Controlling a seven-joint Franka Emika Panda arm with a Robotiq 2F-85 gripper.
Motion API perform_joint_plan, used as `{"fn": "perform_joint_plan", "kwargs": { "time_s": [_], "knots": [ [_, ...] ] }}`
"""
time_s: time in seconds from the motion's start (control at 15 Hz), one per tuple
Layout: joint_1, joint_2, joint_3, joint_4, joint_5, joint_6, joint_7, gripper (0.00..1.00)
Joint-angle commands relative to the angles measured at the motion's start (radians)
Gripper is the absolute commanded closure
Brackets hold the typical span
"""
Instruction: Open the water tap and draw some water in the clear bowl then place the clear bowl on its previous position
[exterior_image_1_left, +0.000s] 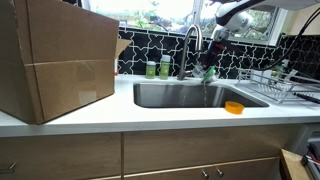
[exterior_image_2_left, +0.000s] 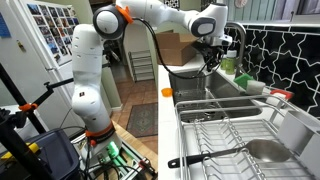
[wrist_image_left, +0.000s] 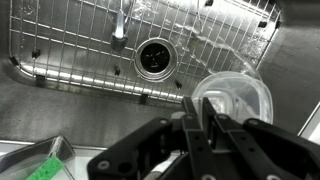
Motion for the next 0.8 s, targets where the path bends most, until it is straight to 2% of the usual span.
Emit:
{"fn": "perform_joint_plan", "kwargs": {
  "time_s": [0.0, 0.73],
  "knots": [
    [-0.015, 0.031, 0.006, 0.040, 0.007, -0.059, 0.047, 0.97],
    [-0.023, 0.078, 0.016, 0.093, 0.022, -0.082, 0.111, 0.97]
  ]
}}
